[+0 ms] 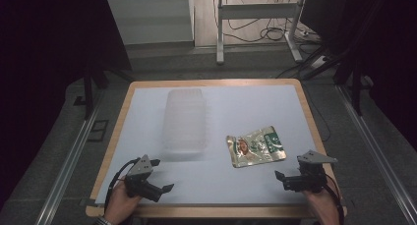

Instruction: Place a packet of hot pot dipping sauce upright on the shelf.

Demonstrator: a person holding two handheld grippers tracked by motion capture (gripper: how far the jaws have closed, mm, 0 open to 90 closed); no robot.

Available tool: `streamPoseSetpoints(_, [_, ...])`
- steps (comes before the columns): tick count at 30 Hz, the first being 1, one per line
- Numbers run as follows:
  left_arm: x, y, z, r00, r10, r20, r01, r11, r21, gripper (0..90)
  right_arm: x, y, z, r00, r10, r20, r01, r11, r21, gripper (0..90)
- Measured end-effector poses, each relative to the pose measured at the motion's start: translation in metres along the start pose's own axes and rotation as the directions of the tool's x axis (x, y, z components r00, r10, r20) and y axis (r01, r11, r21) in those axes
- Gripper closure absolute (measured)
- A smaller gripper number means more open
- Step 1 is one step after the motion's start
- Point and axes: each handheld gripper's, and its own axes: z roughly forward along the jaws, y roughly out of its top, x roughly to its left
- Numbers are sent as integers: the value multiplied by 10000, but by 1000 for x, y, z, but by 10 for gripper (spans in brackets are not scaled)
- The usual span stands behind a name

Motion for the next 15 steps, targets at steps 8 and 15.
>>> streamPoseSetpoints(8, [0,0,1,10000,3,23,-3,10000,59,0,-2,4,7,9999,-139,-31,139,9998,-114,5])
streamPoseSetpoints(15, [0,0,2,10000,49,30,-50,9999,106,0,-6,7,12,10000,21,-70,-23,9995,-322,5])
